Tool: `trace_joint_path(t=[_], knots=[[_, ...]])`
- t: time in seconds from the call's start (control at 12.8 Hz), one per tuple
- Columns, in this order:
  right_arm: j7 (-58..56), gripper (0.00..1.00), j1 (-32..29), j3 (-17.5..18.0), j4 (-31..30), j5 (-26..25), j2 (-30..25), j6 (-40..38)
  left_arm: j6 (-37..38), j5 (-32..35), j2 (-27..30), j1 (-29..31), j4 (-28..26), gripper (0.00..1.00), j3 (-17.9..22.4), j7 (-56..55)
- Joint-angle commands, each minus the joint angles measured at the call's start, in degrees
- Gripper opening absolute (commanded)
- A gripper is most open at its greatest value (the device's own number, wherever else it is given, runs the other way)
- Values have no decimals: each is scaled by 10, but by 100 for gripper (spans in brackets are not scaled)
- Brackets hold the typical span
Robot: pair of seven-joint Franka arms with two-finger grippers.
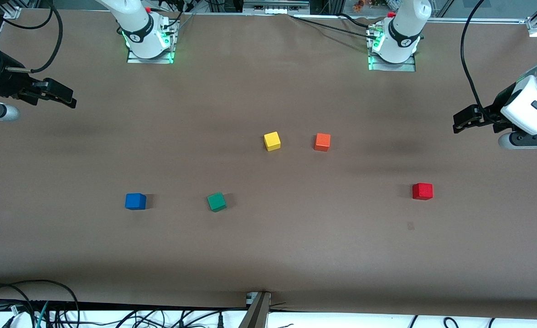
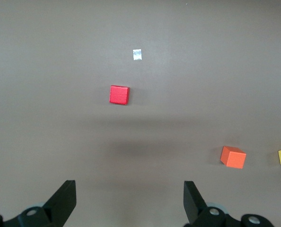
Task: Pass red block to right arm, stack on blue
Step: 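Move the left gripper toward the red cube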
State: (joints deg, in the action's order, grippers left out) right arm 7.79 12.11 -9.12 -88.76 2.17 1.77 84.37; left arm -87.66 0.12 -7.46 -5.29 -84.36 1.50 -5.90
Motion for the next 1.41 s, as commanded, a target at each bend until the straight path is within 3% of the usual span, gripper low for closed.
trace_joint_path(t=[0.0,0.47,0.71,1.18,1.33], knots=[[-5,100,-2,-2,1,10,-3,-7,14,-9,-10,-3,24,100,3,-2],[-5,100,-2,-1,1,10,-3,-7,28,-9,-27,4,32,100,5,1],[-5,100,-2,-1,1,10,-3,-7,21,-6,-66,19,32,100,8,9],[-5,100,-2,-1,1,10,-3,-7,-105,-7,-158,26,17,100,6,92],[-5,100,-2,-1,1,10,-3,-7,-152,-7,-173,34,-22,100,6,94]])
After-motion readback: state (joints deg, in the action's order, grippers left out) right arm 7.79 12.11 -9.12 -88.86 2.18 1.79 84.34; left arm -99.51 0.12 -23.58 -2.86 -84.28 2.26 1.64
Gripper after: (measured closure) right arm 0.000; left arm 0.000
